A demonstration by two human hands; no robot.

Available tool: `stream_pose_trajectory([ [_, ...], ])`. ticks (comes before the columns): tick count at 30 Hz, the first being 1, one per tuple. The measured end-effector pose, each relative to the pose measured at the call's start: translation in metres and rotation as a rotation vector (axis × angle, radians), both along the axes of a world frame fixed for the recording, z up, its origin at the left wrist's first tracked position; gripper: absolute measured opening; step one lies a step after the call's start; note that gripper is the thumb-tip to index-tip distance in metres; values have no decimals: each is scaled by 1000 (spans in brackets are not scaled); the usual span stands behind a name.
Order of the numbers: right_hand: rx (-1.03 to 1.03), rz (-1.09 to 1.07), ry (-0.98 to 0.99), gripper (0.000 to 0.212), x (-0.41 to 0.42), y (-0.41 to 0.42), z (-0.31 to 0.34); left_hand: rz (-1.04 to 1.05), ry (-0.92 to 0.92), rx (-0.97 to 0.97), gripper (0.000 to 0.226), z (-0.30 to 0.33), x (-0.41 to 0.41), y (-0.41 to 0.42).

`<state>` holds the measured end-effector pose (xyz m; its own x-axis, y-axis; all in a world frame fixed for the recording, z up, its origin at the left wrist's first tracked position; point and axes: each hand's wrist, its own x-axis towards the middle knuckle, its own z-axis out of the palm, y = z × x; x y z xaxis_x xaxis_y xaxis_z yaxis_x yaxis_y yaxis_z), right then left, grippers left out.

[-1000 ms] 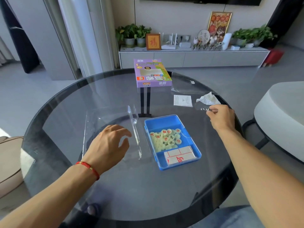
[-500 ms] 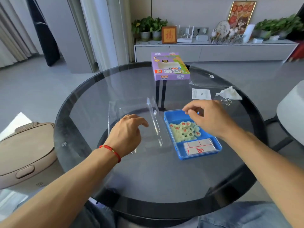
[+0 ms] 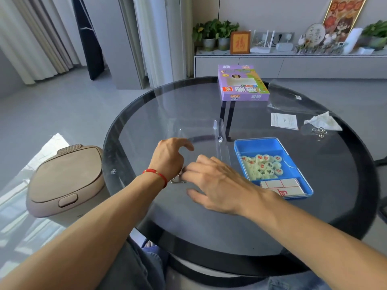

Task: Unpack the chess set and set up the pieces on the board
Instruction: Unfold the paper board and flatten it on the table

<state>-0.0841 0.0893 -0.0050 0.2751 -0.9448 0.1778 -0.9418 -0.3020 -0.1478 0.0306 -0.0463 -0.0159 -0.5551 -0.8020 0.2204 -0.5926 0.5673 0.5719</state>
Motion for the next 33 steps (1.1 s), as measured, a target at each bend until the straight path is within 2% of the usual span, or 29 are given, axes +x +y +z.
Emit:
stream_pose_trajectory([
  [4,90,-87,-7,49,11,-7,-7,76,130,168,67,7,7,-4],
  [11,68,-160,-104,35,30,-23,-8,175,400,420,65,11,8,2],
  [13,91,-181,-119,36,35,-25,-10,197,458,474,64,10,6,1],
  [16,91,-203,-54,37,42,-27,-14,220,493,512,60,9,5,-2],
  [21,134,-220,-182,27,37,-34,-12,200,481,487,60,9,9,-3],
  [24,167,-229,-360,26,30,-35,-8,198,468,458,62,9,10,-3],
  [27,161,-242,-743,13,22,-31,1,197,444,437,63,8,12,-4],
  [30,-15,-344,-897,9,-8,-34,10,161,364,373,59,7,12,-6],
  [33,-210,-583,-980,10,-76,-31,18,116,280,290,53,9,11,-3],
])
